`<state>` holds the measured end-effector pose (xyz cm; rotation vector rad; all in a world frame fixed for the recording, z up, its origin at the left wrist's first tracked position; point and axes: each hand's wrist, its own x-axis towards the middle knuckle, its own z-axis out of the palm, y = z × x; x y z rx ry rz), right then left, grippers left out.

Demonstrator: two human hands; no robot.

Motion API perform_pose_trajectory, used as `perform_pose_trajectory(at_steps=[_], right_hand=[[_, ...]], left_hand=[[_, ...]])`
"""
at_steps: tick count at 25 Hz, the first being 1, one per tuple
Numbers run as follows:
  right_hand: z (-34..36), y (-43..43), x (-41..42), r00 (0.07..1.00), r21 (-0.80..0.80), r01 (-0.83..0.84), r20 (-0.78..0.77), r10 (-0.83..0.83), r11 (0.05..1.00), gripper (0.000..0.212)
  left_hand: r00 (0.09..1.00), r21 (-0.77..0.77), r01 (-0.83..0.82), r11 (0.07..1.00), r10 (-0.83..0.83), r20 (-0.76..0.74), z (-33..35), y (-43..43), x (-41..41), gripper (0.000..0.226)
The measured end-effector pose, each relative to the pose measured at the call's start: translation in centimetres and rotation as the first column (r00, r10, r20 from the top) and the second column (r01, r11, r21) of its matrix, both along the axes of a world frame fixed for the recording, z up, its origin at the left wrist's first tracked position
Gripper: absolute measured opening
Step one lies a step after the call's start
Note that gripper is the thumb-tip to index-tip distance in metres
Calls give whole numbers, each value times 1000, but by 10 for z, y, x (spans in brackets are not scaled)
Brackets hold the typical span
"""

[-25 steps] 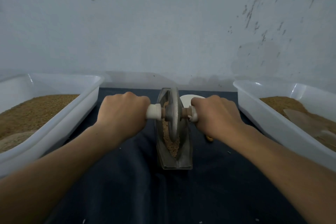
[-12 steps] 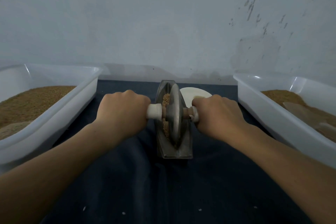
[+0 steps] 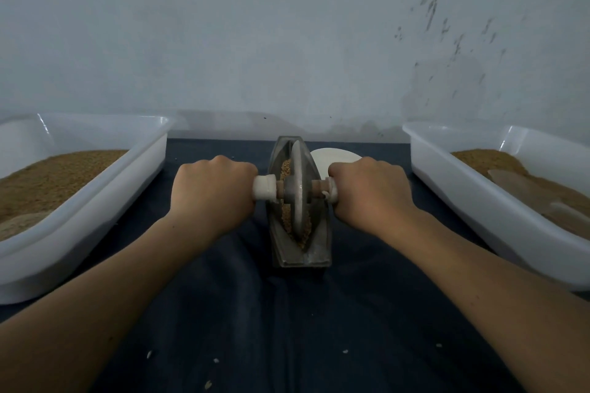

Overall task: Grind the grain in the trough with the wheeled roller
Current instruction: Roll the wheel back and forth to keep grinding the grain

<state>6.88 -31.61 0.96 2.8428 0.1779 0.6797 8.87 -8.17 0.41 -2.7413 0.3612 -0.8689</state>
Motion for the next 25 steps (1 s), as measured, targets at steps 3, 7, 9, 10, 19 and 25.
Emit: perform_pose_trajectory(at_steps=[3,7,9,10,19,25], right_hand=[[-2,-1,4,1000,22,14,-15,-14,1000,33],[-5,-2,11,1000,16,13,10,-14,1000,30],[-5,-1,14,1000,-2,16,18,-16,1000,27],[-4,-1,16,1000,-8,20,13,-20,1000,26],[-8,-7,42,1000,40,7,-12,-7,999,15],[-7,-8,57,999,2,-48,5,48,999,21]], left_hand=[[1000,2,8,1000,-8,-17,2,-3,5,26],[999,-1,4,1000,-4,-34,1,-3,11,20],[999,-8,4,1000,-5,-37,1,-3,14,20],[999,-19,7,1000,-8,-52,1,-3,16,17],[998,-15,28,999,-29,-62,1,-6,41,11],[997,-55,49,997,-51,-53,-5,-4,58,10]])
